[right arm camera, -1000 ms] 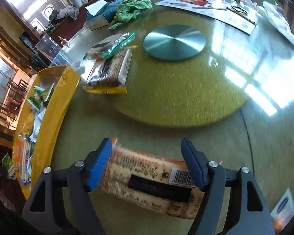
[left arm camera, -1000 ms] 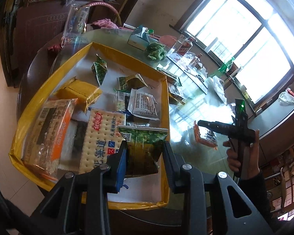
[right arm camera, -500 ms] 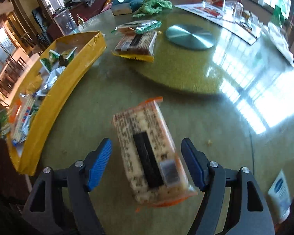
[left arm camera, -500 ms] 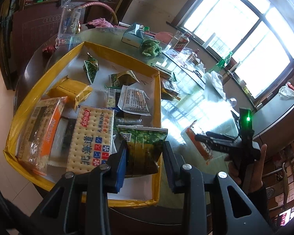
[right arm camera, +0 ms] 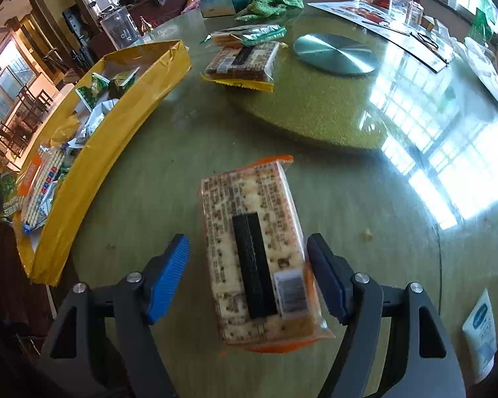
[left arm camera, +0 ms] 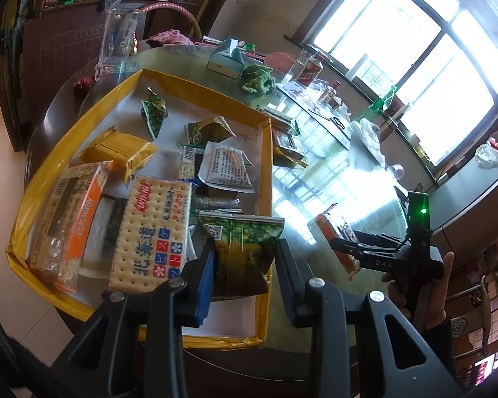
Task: Organize snacks
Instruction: 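Hold green packet with left tool while right tool carries cracker packet to tray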
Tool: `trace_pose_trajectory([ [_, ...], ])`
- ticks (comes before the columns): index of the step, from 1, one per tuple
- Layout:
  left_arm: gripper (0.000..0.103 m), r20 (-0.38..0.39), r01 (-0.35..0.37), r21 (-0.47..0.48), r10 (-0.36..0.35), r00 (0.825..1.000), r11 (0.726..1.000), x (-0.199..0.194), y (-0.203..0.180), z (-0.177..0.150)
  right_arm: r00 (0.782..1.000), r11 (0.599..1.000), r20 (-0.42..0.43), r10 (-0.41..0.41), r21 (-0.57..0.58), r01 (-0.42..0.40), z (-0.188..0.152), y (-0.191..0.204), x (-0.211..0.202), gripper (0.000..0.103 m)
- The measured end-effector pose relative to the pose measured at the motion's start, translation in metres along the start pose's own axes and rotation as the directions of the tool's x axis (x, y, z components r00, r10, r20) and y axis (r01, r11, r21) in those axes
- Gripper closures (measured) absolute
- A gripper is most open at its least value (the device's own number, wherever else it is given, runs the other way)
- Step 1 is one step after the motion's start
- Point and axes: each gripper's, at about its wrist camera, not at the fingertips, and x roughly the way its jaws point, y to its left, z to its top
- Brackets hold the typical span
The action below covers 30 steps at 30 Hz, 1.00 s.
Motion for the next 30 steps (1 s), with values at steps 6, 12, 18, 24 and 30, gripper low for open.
trace_pose_trajectory([
  [6,0.069,-0.002,0.007,0.004,-0.007,1.0,1.0,0.003,-0.003,-0.001,1.0,0.999,0.005,0.01,0.043,-0.01,-0.008,-0.01,-0.006,0.029],
  [12,0.069,-0.005,0.002,0.004,-0.002,1.0,1.0,0.003,-0.003,-0.003,1.0,0.999,0.003,0.013,0.048,-0.013,-0.014,-0.01,-0.009,0.029],
  [18,0.069,-0.01,-0.004,0.008,0.004,1.0,1.0,0.003,-0.006,-0.003,1.0,0.999,-0.002,0.021,0.036,-0.021,-0.024,-0.006,-0.015,0.029],
  [24,0.069,-0.013,-0.014,0.006,0.014,1.0,1.0,0.003,-0.005,-0.003,0.999,0.998,0.023,0.031,0.06,-0.033,-0.017,-0.009,-0.018,0.029],
  [30,0.069,0.0,0.0,0.011,0.0,1.0,1.0,-0.006,-0.011,-0.006,0.998,0.993,0.054,0.016,0.116,-0.022,-0.022,-0.01,-0.028,0.029],
])
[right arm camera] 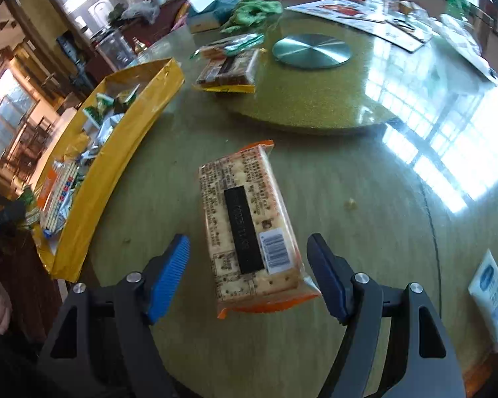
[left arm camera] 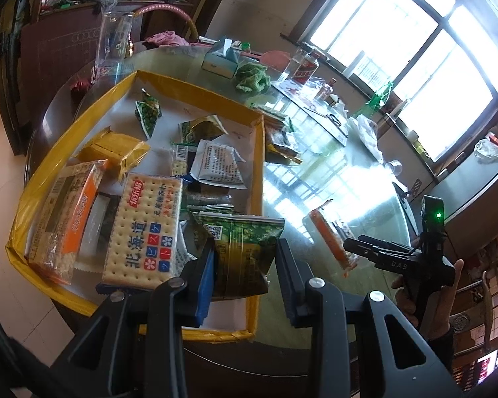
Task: Organize snacks
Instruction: 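Hold green packet with left tool while right tool carries cracker packet to tray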
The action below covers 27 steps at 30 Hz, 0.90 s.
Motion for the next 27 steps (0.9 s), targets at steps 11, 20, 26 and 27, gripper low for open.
trace_pose_trajectory([
  [11,0.069,0.021,-0.012,0.001,0.012,1.0,1.0,-0.007,0.001,-0.001,0.998,0.998,0.028,-0.063,0.006,0.063,0.004,0.011,0.009,0.029],
  [20,0.069,0.031,-0.057,-0.051,0.058,0.998,0.997,-0.005,0.028,0.016,0.987,0.987,0.032,-0.157,-0.038,0.158,-0.001,0.017,0.024,0.041],
  [26,0.069,0.046,-0.074,-0.046,0.076,0.996,0.996,-0.005,0.042,0.036,0.981,0.98,0.03,-0.192,-0.038,0.193,0.004,0.029,0.029,0.045],
  [27,0.069,0.046,-0.079,-0.046,0.081,0.996,0.996,-0.004,0.046,0.039,0.981,0.981,0.035,-0.19,-0.027,0.191,0.005,0.029,0.029,0.045],
])
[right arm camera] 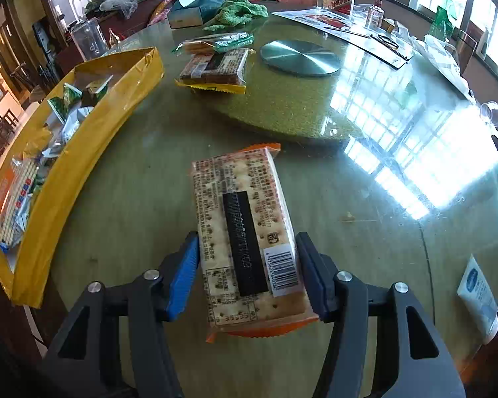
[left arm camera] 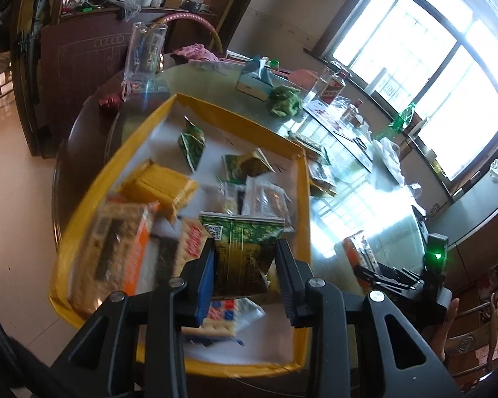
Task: Organize snacks
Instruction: 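Hold green packet with left tool while right tool carries cracker packet to tray, then open both tools over the tray, releasing the green and cracker packets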
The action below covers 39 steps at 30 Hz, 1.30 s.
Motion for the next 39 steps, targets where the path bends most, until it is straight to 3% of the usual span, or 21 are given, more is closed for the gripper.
trace_pose_trajectory([
  [6,0.069,-0.006,-0.024,-0.003,0.024,1.0,1.0,0.007,0.019,0.02,0.984,0.985,0.108,0.141,0.085,-0.15,0.023,0.009,-0.029,0.047],
  [9,0.069,-0.001,-0.046,-0.001,0.046,0.999,0.999,0.011,0.026,0.034,0.96,0.967,0.149,0.239,0.053,-0.249,0.05,0.042,-0.045,0.048],
  [13,0.069,-0.025,-0.056,-0.007,0.055,0.998,0.998,0.024,0.036,0.047,0.933,0.943,0.15,0.327,0.015,-0.333,0.081,0.088,-0.044,0.048],
  [16,0.069,-0.052,-0.055,-0.003,0.055,0.997,0.998,0.033,0.041,0.055,0.926,0.932,0.123,0.358,0.014,-0.362,0.101,0.117,-0.03,0.048],
  [22,0.069,-0.085,-0.111,0.075,0.117,0.99,0.991,0.055,0.036,0.072,0.946,0.948,0.058,0.319,-0.002,-0.319,0.124,0.155,0.004,0.048],
  [26,0.069,-0.097,-0.14,0.097,0.149,0.984,0.985,0.072,0.039,0.082,0.965,0.967,0.067,0.253,-0.003,-0.253,0.138,0.16,0.02,0.048],
  [28,0.068,-0.106,-0.193,0.113,0.204,0.973,0.975,0.085,0.043,0.084,0.965,0.966,0.053,0.258,0.01,-0.259,0.145,0.162,0.032,0.048],
  [32,0.059,-0.155,-0.192,0.126,0.211,0.965,0.973,0.098,0.049,0.082,0.967,0.967,0.037,0.25,0.029,-0.251,0.149,0.165,0.05,0.046],
  [33,0.047,-0.167,-0.161,0.115,0.179,0.97,0.98,0.095,0.051,0.081,0.964,0.964,0.033,0.263,0.033,-0.264,0.148,0.165,0.051,0.043],
  [34,0.036,-0.163,-0.136,0.093,0.149,0.975,0.986,0.089,0.052,0.082,0.959,0.959,0.034,0.281,0.034,-0.282,0.148,0.164,0.051,0.041],
  [36,0.026,-0.117,-0.128,0.066,0.135,0.984,0.99,0.071,0.05,0.08,0.949,0.949,0.044,0.312,0.037,-0.314,0.149,0.16,0.045,0.035],
  [39,0.025,-0.068,-0.124,0.075,0.129,0.989,0.989,0.051,0.04,0.072,0.932,0.933,0.082,0.354,0.039,-0.358,0.146,0.145,0.023,0.034],
])
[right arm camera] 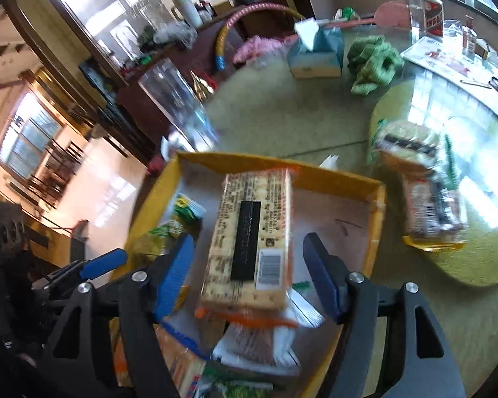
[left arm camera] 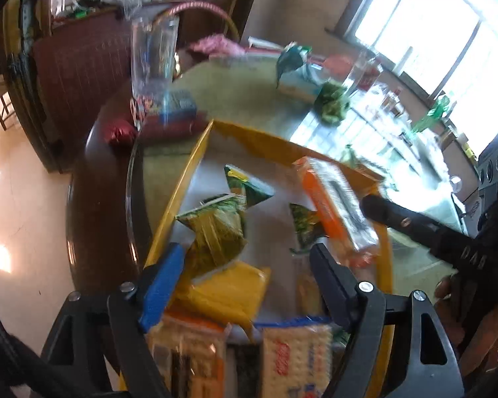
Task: Organize snacks
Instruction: 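Open both tools over the tray, releasing the green and cracker packets, then grasp the square yellow-edged cracker packet with red label using the right tool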
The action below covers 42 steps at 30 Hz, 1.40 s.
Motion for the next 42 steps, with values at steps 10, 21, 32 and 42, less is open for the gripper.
trace_pose_trajectory([
  [10,0.025,0.118,0.081,-0.009,-0.079,0.99,0.997,-0.035,-0.062,-0.045,0.996,0.985,0.056,-0.075,0.159,0.065,-0.008,-0.122,-0.07,0.033],
  [21,0.025,0.094,0.086,-0.015,-0.084,0.992,0.996,-0.04,-0.084,-0.053,0.976,0.972,-0.093,-0.198,0.109,0.208,0.035,-0.148,0.008,0.033],
  [32,0.025,0.061,0.06,0.001,-0.06,0.996,0.998,-0.033,-0.094,-0.05,0.913,0.917,-0.086,-0.398,-0.033,0.397,0.017,-0.136,0.024,0.033],
  [42,0.025,-0.082,0.121,0.134,-0.11,0.99,0.984,0.017,-0.185,-0.01,0.911,0.918,-0.111,-0.396,-0.048,0.393,-0.077,-0.183,-0.067,0.033],
])
